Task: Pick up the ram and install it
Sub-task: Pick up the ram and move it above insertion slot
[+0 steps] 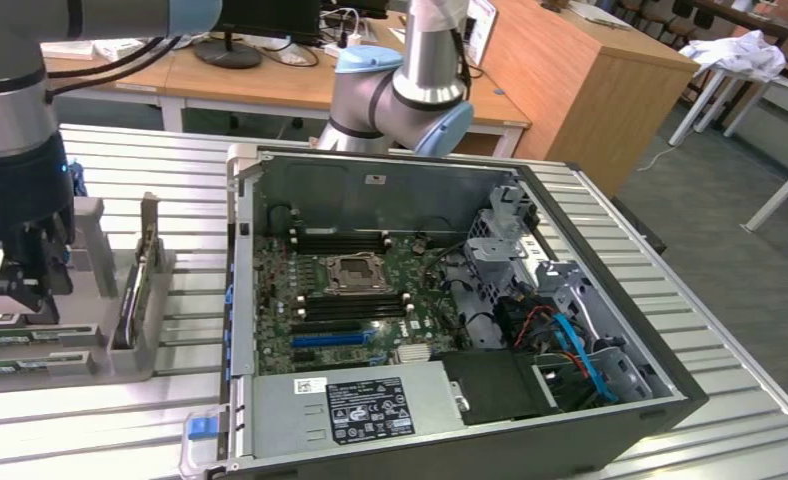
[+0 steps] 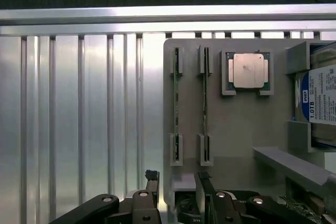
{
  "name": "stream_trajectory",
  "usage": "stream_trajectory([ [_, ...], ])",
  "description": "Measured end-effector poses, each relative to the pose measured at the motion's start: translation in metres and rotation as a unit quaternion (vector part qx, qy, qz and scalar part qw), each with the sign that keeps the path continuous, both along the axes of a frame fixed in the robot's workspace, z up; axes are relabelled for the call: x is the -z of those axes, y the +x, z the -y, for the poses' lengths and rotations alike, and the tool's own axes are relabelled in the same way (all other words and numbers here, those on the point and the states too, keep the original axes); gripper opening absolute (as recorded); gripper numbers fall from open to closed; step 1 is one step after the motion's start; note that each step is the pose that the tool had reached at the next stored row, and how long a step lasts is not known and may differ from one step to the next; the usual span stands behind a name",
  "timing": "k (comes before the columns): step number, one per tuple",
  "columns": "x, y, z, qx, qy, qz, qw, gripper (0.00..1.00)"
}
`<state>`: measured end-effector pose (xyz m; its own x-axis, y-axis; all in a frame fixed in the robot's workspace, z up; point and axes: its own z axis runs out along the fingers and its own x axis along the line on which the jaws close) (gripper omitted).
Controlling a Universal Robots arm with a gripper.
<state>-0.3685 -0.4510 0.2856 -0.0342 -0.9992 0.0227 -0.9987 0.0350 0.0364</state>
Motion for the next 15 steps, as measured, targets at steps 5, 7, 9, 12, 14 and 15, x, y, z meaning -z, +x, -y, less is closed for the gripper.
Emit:
stream_trajectory([
  [5, 0.009, 0.0, 0.0001, 0.0, 0.0, 0.0, 1.0, 0.41],
  [7, 0.0123, -0.004, 0.0002, 0.0, 0.0002, 0.0, 1.0, 0.41],
  [9, 0.0151, -0.01, 0.0001, 0.0, 0.0005, 0.0, 1.0, 0.41],
  [12, 0.0204, -0.016, 0.0001, 0.0, 0.0007, -0.0001, 1.0, 0.41],
  [14, 0.0243, -0.019, 0.0001, 0.0, 0.0007, 0.0, 1.0, 0.41],
  [15, 0.026, -0.02, 0.0, 0.0, 0.0007, 0.0, 1.0, 0.41],
])
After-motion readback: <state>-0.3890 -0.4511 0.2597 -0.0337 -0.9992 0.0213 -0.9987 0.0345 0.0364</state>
